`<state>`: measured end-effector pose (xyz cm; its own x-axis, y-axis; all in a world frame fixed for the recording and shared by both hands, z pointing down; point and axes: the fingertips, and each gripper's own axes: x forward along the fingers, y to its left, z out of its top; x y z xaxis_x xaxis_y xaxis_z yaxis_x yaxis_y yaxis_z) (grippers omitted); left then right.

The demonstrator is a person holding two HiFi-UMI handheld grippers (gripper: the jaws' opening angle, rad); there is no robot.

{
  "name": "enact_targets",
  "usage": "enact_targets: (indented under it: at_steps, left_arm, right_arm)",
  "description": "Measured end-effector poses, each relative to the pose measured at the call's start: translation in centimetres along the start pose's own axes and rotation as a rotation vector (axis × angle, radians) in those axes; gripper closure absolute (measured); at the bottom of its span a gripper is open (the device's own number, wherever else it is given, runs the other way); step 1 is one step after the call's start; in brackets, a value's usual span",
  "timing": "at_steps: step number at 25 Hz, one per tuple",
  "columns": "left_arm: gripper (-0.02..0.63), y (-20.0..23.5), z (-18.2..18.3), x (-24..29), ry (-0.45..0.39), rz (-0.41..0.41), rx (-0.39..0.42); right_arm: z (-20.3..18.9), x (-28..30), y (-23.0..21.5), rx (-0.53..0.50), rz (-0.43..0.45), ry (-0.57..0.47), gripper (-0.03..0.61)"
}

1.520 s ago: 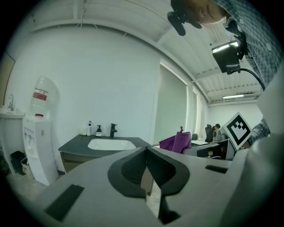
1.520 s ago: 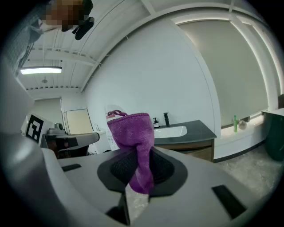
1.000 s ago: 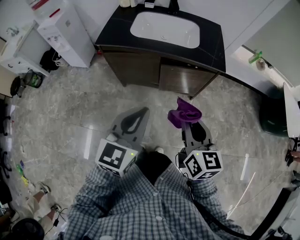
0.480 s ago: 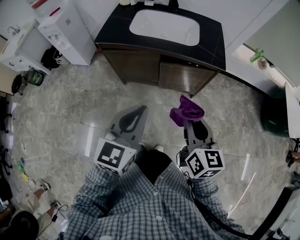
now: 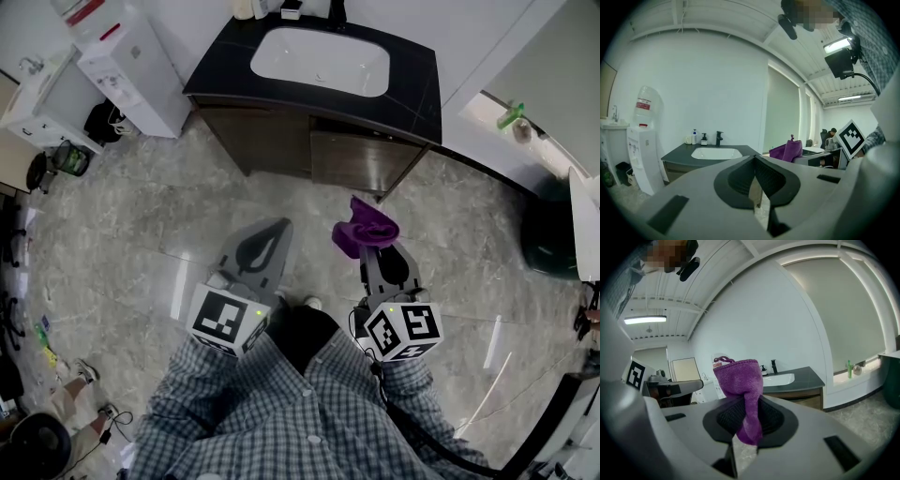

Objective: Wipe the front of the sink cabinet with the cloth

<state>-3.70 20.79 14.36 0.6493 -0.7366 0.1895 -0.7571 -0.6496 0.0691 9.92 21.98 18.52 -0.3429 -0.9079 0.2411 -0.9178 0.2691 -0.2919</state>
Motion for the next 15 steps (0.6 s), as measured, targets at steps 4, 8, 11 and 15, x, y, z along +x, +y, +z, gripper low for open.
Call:
enact_targets:
  at_steps: [4,8,11,15]
  left_arm:
    - [0.603,-0.8,0.0,0.3,-0.002,0.016,-0.003]
    - [0.603,-1.9,-0.1,0.5,-0.005,0.026,-0.006]
    - [0.603,-1.8,-0.5,0.5,-0.004,0.030,-0.010]
    - [0.603,-0.4,-1.1,1.1,0.001,0.046,-0.023]
  right_arm:
    - [0.2,-0.6,-0.8,-0.002,0.008,-0.002,0.505]
    - [-0.1,-1.3,-1.9,-0.010,0.011,0.008,0.505]
    - [-0.6,-1.3,-2.4,-0.004,0.002,0.017,0.505]
    - [-0.9,-0.4,-3.0,-0.007,-0.005,0.030,0.504]
